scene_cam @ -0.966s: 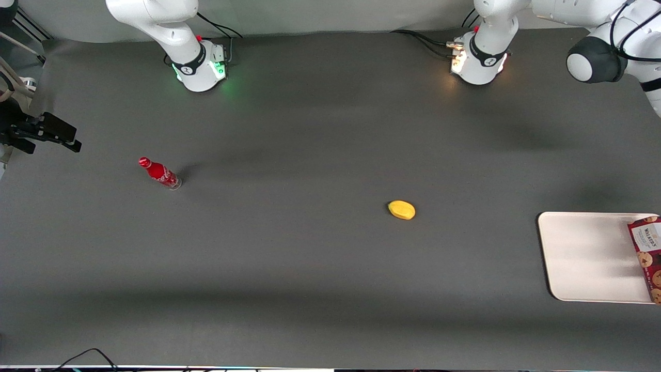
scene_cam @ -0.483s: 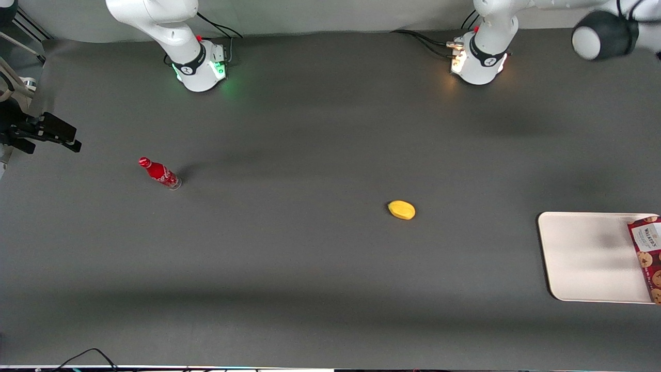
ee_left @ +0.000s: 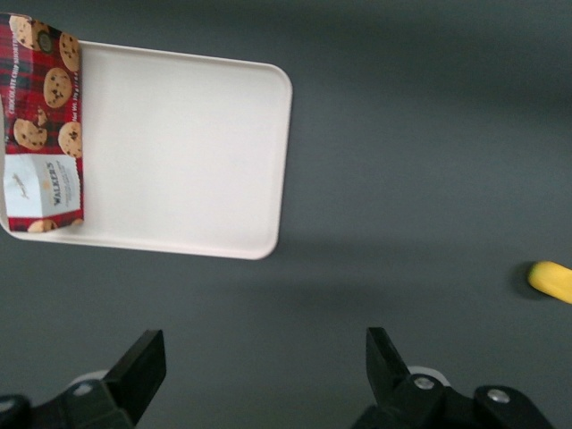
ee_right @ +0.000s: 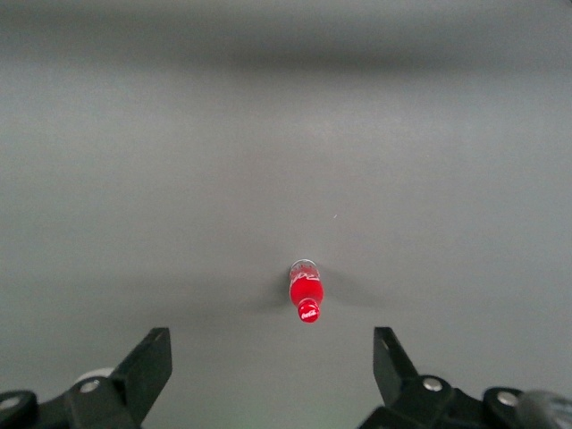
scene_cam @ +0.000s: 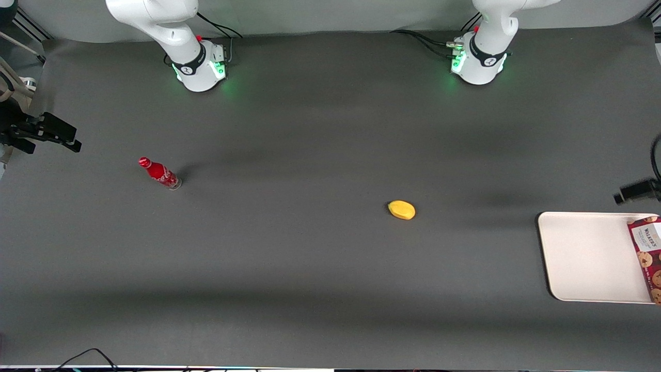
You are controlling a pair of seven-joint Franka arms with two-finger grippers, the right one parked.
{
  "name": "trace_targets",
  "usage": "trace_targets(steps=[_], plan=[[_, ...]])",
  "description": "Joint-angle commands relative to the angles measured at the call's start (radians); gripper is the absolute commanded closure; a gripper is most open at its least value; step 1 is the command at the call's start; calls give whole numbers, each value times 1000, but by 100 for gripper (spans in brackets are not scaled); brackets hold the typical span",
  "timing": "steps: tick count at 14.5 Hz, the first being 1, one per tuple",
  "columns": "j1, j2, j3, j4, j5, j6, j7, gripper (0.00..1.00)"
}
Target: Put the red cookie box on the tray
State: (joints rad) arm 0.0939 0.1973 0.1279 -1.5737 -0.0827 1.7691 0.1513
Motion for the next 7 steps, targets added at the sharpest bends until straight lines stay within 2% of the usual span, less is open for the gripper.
trace_targets(steps=[1, 4, 7], plan=[[0, -258, -134, -201, 111, -43, -177, 0], [0, -360, -224, -212, 121, -123, -234, 0], [1, -413, -241, -210, 116, -180, -230, 0]])
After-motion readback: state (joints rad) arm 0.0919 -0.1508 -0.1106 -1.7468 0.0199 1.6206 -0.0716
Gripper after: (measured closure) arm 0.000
